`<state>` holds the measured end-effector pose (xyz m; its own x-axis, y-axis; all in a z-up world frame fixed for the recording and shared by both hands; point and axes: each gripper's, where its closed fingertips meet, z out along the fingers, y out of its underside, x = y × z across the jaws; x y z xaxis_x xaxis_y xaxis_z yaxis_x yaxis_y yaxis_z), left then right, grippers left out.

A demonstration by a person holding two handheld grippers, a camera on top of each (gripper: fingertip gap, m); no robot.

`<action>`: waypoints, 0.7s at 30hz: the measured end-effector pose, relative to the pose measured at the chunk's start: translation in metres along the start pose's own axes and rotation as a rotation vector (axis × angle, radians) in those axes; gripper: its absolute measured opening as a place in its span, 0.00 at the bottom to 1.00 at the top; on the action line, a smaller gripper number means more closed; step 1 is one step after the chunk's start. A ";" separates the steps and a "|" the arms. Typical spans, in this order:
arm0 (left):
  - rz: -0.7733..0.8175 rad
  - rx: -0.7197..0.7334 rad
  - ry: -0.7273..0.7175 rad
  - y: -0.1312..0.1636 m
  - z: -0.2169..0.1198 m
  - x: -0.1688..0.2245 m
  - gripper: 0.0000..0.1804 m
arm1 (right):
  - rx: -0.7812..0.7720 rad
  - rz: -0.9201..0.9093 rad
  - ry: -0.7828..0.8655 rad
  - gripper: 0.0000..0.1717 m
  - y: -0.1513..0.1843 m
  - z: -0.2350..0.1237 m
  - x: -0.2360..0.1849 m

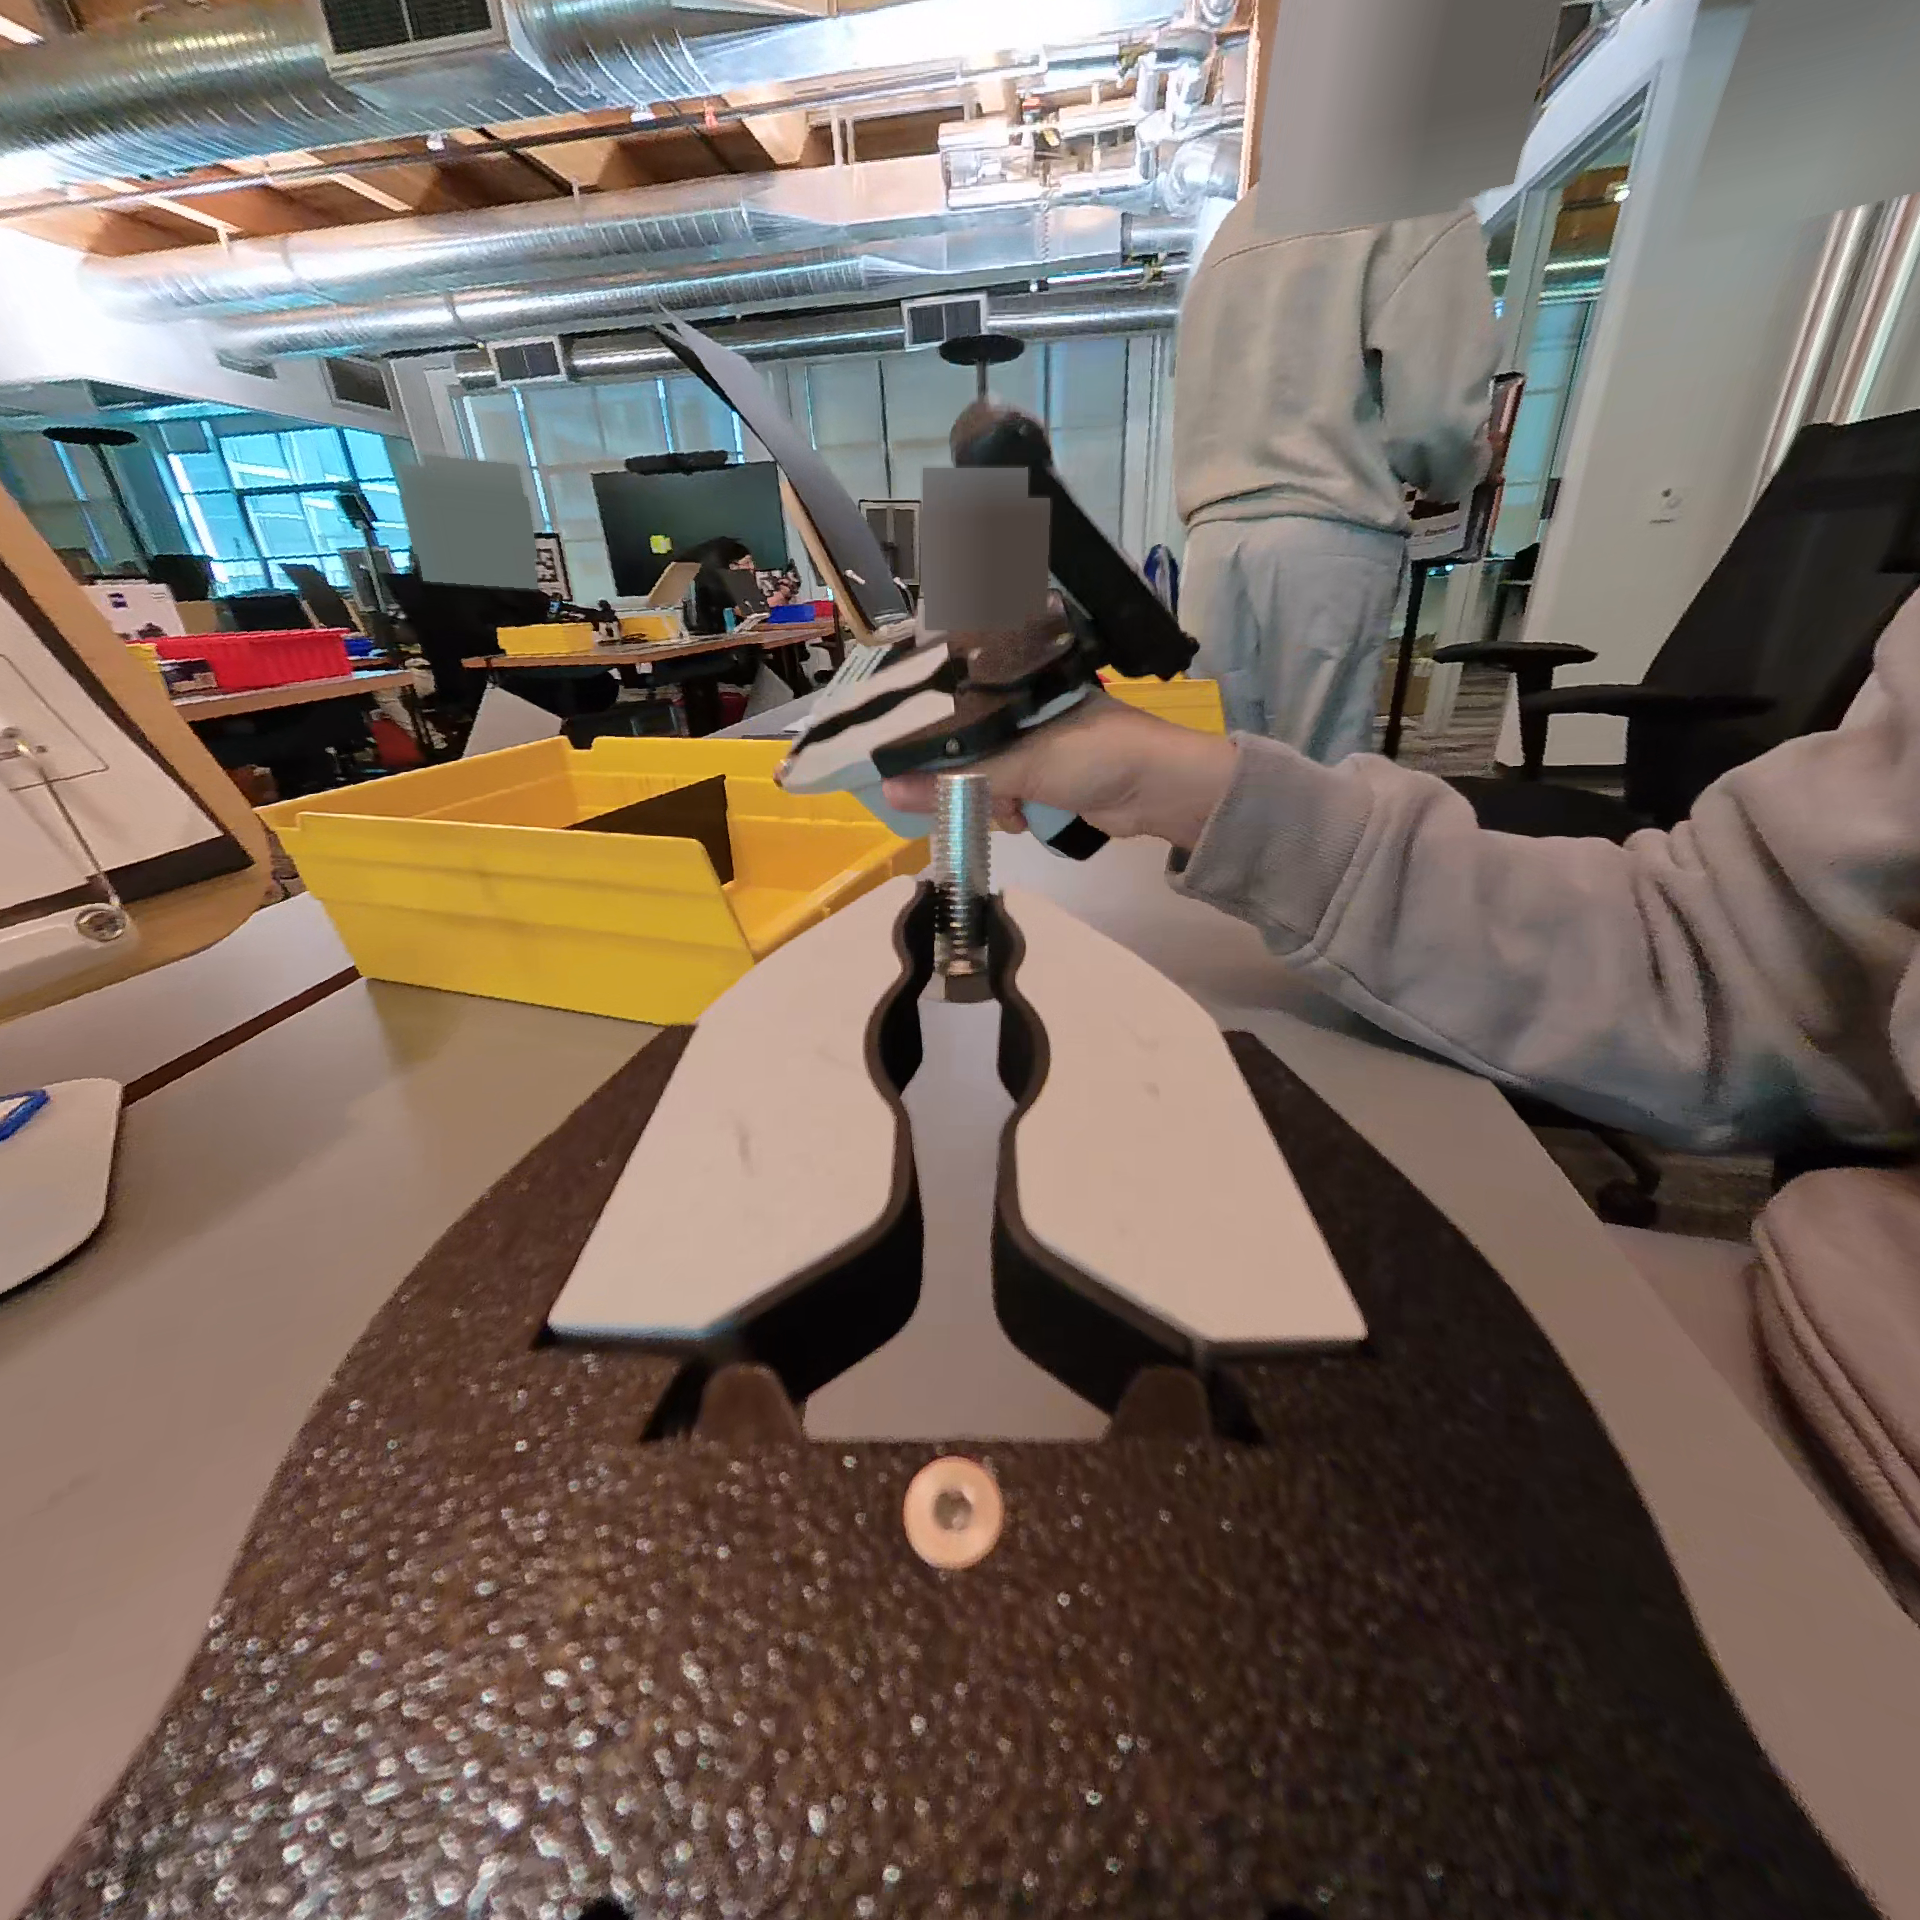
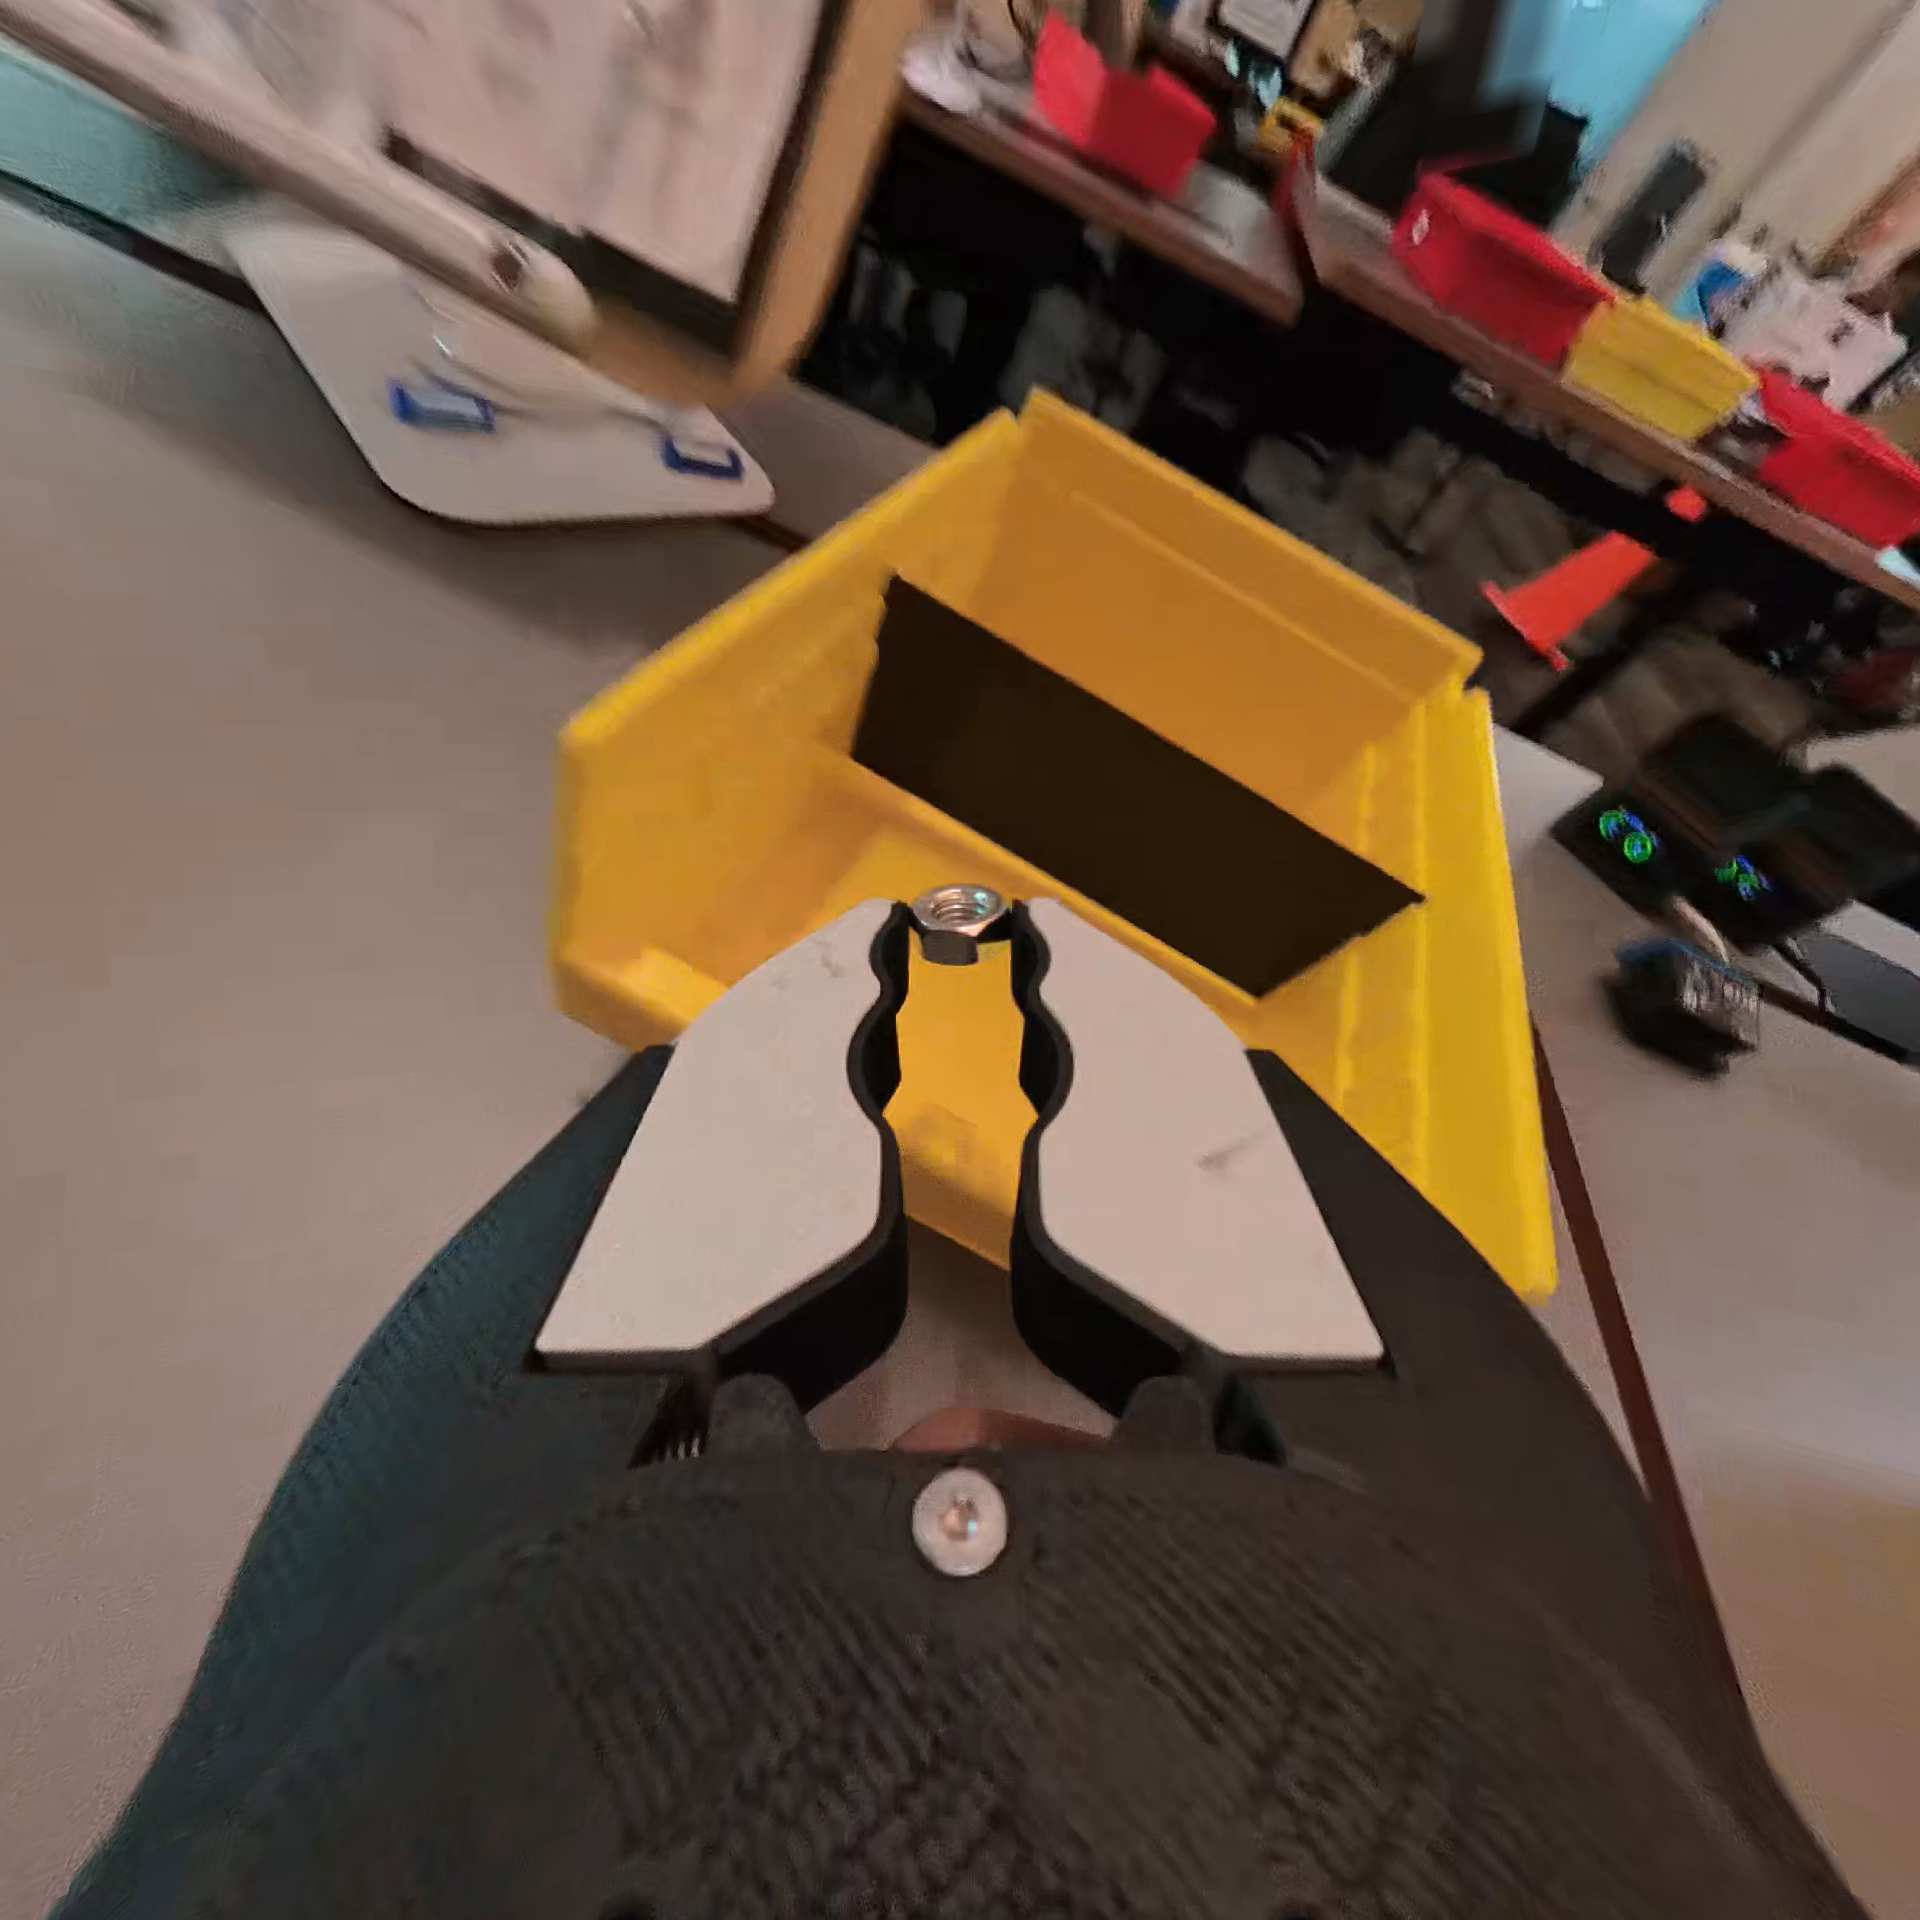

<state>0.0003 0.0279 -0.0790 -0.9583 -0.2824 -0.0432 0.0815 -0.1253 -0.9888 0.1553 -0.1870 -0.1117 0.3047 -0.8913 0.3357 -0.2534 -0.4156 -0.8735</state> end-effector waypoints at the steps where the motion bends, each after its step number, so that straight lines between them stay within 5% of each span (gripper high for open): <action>1: 0.002 -0.002 -0.005 0.001 0.000 -0.001 0.05 | -0.024 0.008 0.008 0.11 0.010 0.006 0.003; 13: -0.012 -0.002 -0.033 0.001 -0.001 -0.006 0.05 | -0.072 0.080 -0.069 0.11 0.036 0.031 -0.017; 21: -0.020 0.010 -0.064 -0.001 -0.004 -0.011 0.05 | -0.018 0.038 -0.244 0.26 0.010 0.006 -0.032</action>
<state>0.0099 0.0346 -0.0780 -0.9403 -0.3400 -0.0142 0.0660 -0.1413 -0.9878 0.1484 -0.1614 -0.1333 0.5066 -0.8371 0.2063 -0.2842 -0.3880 -0.8767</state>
